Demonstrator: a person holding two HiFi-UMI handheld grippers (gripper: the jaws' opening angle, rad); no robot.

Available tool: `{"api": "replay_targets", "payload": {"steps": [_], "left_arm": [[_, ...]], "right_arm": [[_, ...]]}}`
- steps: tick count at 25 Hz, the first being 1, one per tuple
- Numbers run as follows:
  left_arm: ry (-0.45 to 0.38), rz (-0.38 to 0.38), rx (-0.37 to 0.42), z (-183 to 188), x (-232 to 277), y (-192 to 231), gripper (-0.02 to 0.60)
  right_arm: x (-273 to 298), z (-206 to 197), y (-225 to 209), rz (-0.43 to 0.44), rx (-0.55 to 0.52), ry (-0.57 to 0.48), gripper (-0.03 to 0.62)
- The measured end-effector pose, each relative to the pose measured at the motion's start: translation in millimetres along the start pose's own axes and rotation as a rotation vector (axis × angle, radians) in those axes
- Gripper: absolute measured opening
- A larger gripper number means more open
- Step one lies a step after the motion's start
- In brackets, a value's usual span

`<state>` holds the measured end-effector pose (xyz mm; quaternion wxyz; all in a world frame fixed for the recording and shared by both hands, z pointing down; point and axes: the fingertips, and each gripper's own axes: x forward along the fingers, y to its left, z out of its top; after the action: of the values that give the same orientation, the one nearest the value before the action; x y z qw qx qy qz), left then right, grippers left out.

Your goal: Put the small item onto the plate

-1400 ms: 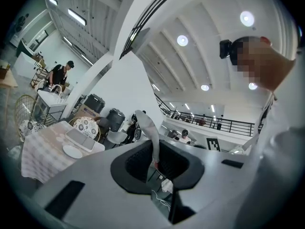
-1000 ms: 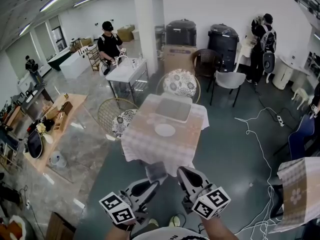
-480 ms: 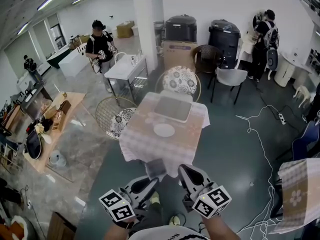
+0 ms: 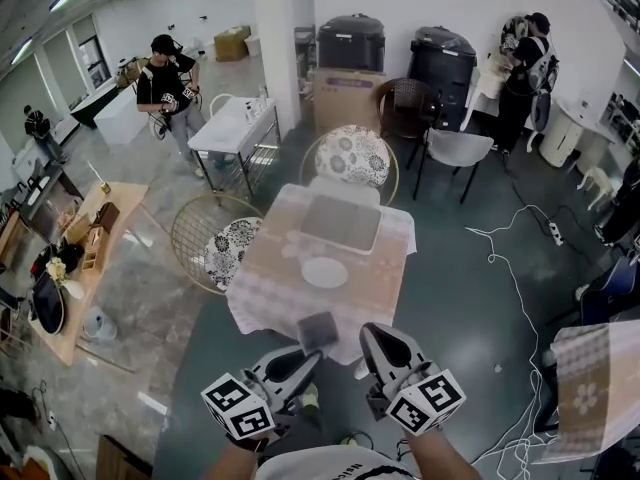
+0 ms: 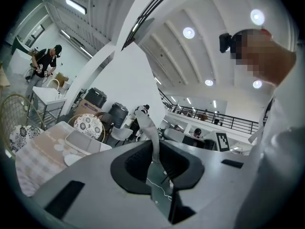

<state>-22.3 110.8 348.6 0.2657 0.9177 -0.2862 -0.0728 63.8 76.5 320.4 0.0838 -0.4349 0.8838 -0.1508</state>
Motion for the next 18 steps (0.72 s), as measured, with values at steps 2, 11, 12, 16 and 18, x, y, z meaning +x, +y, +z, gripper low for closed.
{"api": "replay_targets", "payload": {"steps": [2,11,12,16,18], "left_arm": [[0.025,-0.004,0.006,6.8,8.2,22.8,0.048],[0.112,-0.06,0.02,23.2,44.7,104.9,0.048],[0.122,-0.065,0.019,22.8,48.8,113.1,0.048],[0.16,-0.06,-0.013,13.5,66.0,145.9,0.048],[0.181,-0.058,-0.04,4.2,75.1,161.2,0.048]], "right_arm": [[21.4,-0.5,-8.4,-0.02,-0.002,0.005,0.014],[96.2,-4.0,-44.9,-0.122,-0.038,0.013,0.014],[102.0,-4.6,-49.2,-0.132,-0.04,0.014,0.014],[122.2,-9.2,-65.3,-0.144,-0.05,0.029,0.014],[131.2,-14.4,-74.5,-0.142,-0.062,0.041,0.014]]}}
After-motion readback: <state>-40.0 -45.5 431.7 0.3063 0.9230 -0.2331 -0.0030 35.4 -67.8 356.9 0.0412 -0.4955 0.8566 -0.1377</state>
